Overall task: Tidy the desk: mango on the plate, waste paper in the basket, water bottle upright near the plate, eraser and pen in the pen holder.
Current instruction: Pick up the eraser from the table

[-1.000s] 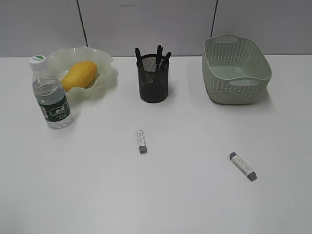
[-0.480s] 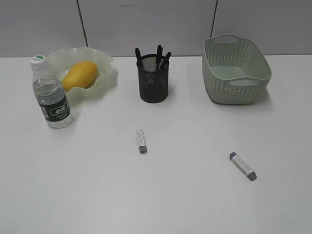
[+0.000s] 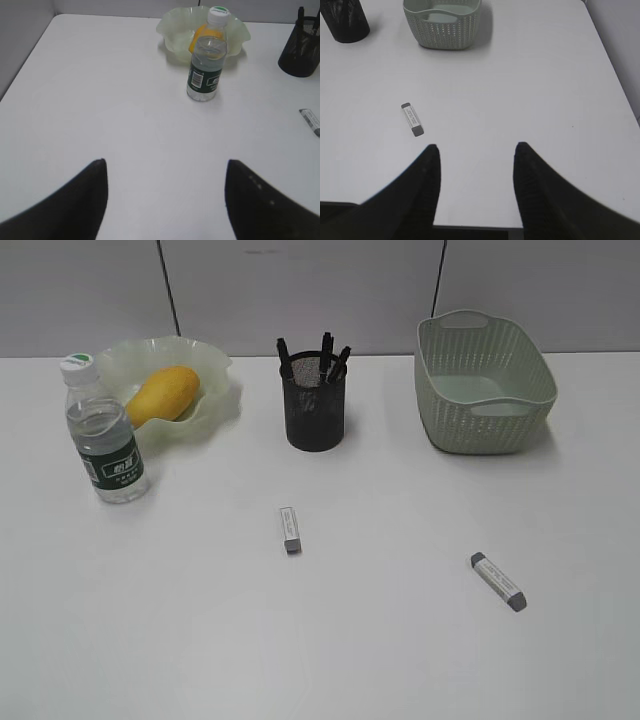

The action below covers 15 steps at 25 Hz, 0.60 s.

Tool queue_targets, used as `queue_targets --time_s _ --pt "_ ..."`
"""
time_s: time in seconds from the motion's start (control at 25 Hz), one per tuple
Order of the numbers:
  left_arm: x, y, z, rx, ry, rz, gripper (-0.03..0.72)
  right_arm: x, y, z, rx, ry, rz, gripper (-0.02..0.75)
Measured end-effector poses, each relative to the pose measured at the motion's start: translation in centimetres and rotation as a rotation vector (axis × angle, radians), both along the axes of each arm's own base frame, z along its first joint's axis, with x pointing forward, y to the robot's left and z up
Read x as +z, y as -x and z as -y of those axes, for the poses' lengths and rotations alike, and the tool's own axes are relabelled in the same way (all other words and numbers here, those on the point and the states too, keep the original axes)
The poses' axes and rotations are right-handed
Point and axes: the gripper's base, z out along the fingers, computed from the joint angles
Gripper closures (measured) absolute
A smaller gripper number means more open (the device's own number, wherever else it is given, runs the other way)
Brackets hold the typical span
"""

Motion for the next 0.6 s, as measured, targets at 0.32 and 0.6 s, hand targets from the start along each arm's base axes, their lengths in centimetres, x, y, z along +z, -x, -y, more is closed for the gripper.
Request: queue_targets --time_s 0.32,0.6 --pt "0.0 0.0 0.0 0.0 -0.003 0.0 0.146 0.0 0.0 0.0 0.0 0.0 0.0 0.352" --pt "0.0 0.0 -0.01 0.0 -0.004 0.0 0.149 0.0 0.0 0.0 0.0 0.0 0.0 0.352"
